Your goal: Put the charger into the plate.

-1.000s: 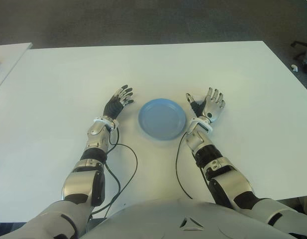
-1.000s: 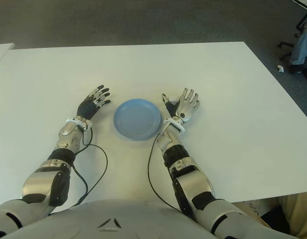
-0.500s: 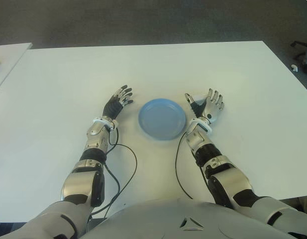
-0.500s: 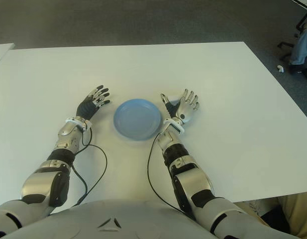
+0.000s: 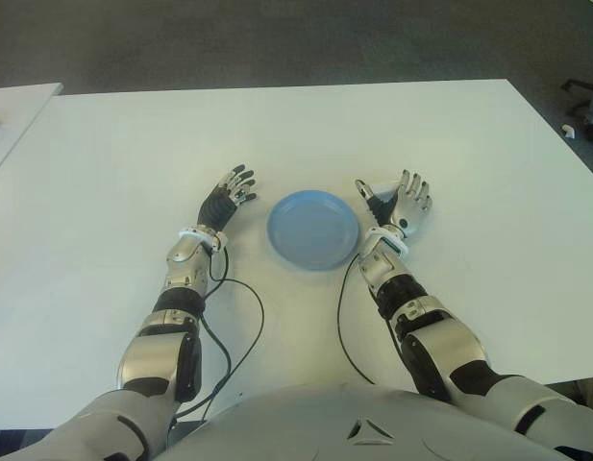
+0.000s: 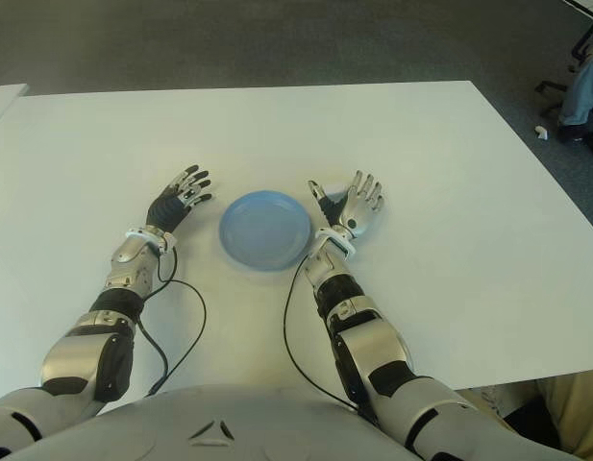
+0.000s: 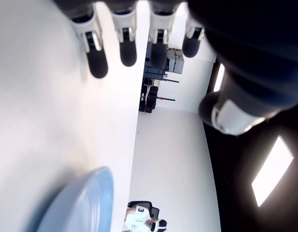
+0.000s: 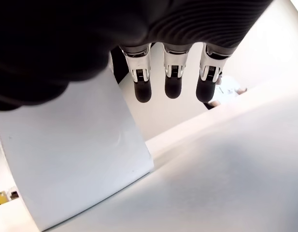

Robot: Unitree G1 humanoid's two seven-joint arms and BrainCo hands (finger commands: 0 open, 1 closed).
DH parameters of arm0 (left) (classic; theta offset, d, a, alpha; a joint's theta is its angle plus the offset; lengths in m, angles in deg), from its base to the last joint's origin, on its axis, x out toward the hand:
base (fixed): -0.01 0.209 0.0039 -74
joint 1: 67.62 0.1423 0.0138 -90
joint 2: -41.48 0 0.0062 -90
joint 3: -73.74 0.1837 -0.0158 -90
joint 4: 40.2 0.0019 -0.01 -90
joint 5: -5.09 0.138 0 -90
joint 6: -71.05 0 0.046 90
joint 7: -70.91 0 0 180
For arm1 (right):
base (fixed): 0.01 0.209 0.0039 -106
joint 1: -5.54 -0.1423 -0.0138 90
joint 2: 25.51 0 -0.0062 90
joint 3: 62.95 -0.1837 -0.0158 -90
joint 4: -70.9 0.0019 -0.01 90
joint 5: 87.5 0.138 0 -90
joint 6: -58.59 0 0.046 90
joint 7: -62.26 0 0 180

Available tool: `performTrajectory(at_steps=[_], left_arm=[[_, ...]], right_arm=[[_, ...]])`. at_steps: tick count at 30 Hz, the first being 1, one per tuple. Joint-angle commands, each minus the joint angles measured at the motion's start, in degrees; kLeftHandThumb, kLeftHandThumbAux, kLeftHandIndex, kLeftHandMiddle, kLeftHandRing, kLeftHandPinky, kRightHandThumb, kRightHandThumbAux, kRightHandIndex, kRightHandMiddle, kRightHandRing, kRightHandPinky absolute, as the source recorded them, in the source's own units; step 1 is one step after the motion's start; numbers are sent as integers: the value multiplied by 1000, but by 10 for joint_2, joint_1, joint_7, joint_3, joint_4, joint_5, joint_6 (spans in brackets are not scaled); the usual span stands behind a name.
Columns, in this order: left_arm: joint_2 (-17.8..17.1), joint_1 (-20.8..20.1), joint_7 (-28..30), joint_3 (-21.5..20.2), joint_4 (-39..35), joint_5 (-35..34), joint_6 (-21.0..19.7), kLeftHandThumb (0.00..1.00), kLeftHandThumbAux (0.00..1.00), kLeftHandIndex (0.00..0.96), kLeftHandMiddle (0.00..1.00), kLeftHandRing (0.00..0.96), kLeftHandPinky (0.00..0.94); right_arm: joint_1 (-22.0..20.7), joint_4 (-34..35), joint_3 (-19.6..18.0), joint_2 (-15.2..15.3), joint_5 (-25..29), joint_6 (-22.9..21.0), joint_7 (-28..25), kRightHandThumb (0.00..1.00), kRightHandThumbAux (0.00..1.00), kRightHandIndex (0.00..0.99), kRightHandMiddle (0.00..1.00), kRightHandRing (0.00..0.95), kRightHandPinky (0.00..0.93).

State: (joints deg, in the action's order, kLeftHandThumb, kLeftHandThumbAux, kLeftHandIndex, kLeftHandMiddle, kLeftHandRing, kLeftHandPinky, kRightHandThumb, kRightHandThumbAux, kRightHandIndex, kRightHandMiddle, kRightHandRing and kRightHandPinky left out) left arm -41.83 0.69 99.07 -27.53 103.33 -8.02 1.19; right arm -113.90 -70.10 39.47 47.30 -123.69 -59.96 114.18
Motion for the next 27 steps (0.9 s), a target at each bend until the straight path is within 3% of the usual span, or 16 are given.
performTrajectory(at_steps=[1, 27], left_arm=[[0, 16, 7, -2, 2, -2, -15, 0, 584, 39, 123, 119, 139], [0, 12, 2, -1, 3, -4, -24, 0, 614, 56, 122, 109, 112]], right_arm=[[18, -25, 3, -4, 14, 2, -9, 329, 178, 0, 0, 0, 0], [15, -46, 12, -6, 16, 22, -6, 339, 167, 0, 0, 0, 0]])
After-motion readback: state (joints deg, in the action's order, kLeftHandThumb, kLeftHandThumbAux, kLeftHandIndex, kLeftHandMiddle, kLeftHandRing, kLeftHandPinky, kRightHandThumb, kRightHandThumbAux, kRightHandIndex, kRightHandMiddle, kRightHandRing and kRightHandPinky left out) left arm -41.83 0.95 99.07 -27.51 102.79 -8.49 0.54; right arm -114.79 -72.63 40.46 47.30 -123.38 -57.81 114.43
